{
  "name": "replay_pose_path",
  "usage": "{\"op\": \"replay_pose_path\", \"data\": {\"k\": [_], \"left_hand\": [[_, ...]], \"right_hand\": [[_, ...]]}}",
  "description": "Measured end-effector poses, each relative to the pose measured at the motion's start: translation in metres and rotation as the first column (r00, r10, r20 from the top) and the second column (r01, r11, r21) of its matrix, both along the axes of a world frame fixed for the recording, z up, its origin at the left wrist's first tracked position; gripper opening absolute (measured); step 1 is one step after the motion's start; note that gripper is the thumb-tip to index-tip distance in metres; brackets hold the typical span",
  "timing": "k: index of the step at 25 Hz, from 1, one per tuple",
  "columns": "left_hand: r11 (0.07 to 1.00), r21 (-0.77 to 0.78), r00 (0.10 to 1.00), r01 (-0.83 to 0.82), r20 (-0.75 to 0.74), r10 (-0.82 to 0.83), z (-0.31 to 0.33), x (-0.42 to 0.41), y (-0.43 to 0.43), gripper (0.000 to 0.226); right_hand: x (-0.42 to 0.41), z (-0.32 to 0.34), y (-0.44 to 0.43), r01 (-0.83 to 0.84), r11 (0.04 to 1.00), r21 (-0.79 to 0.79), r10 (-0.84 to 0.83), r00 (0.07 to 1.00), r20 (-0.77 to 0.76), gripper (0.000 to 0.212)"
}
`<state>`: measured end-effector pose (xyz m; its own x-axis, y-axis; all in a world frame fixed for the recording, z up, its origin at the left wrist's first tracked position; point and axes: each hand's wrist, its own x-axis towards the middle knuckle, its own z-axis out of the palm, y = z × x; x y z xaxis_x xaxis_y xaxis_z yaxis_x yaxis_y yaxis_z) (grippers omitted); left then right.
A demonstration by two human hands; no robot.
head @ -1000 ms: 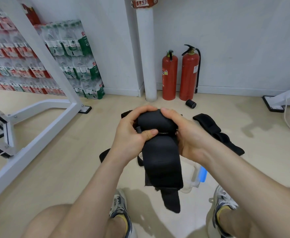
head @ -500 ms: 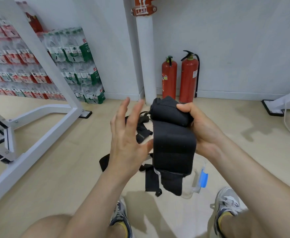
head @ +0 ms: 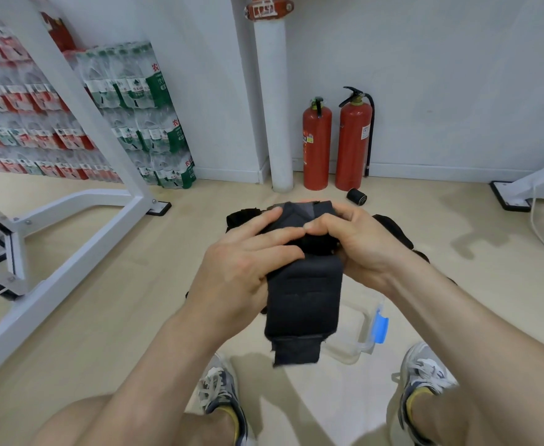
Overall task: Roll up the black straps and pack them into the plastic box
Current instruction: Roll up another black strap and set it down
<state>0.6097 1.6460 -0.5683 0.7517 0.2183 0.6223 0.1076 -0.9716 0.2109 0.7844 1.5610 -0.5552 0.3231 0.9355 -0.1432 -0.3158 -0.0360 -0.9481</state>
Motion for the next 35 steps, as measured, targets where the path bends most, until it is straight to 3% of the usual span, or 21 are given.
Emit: {"op": "replay_pose_path", "data": {"k": [3,6,10,14,15,17,20,23,26,28,32,35], "left_hand": [[0.985,-0.173,0.993,-0.025,0.112,0.045,0.004,-0.004,0.0,0.028],[0.923,-0.383,0.975,-0.034,0.19,0.114,0.006,0.0,0.0,0.036],[0.601,-0.798,0.934,-0.036,0.187,0.305,0.013,0.015,-0.009,0.033],[0.203,-0.977,0.882,0.066,0.152,0.445,0.021,0.019,-0.01,0.044],[0.159,-0.984,0.879,0.076,0.142,0.456,0.022,0.018,-0.009,0.043],[0.159,-0.987,0.885,0.01,0.083,0.458,0.022,0.018,-0.011,0.033],[0.059,-0.996,0.896,-0.066,-0.033,0.443,0.02,0.019,-0.013,0.045],[0.218,-0.974,0.949,-0.065,0.008,0.316,0.019,0.014,-0.005,0.037],[0.301,-0.954,0.98,-0.011,0.05,0.193,0.022,0.005,0.002,0.006],[0.333,-0.941,0.993,-0.059,-0.02,0.12,0.019,0.0,0.008,0.025],[0.539,-0.808,0.963,-0.239,-0.126,0.238,0.011,0.001,0.011,0.033],[0.601,-0.759,0.937,-0.25,-0.033,0.349,0.004,0.01,0.01,0.018]], "right_hand": [[-0.002,-0.003,0.002,-0.053,0.999,0.005,0.053,0.999,0.001,0.04],[-0.007,-0.004,0.003,-0.085,0.996,-0.004,0.085,0.996,0.033,0.043],[-0.015,-0.004,0.004,-0.137,0.99,-0.026,0.137,0.99,0.014,0.041],[-0.014,-0.004,0.002,-0.211,0.976,-0.049,0.21,0.977,-0.024,0.05],[-0.013,-0.004,0.001,-0.249,0.968,-0.031,0.248,0.968,-0.033,0.049],[-0.014,-0.004,-0.001,-0.314,0.949,0.003,0.314,0.949,-0.001,0.042],[-0.02,-0.011,0.001,-0.201,0.98,-0.014,0.199,0.958,0.208,0.029],[-0.02,-0.013,0.004,-0.098,0.994,-0.049,0.107,0.96,0.257,0.022],[-0.017,-0.007,0.001,-0.182,0.978,-0.099,0.197,0.964,0.181,0.035],[-0.018,-0.004,-0.001,-0.224,0.965,-0.136,0.24,0.963,0.121,0.045],[-0.019,-0.006,-0.003,-0.261,0.951,-0.167,0.292,0.935,0.202,0.048],[-0.019,-0.005,-0.004,-0.233,0.962,-0.145,0.265,0.923,0.278,0.054]]}}
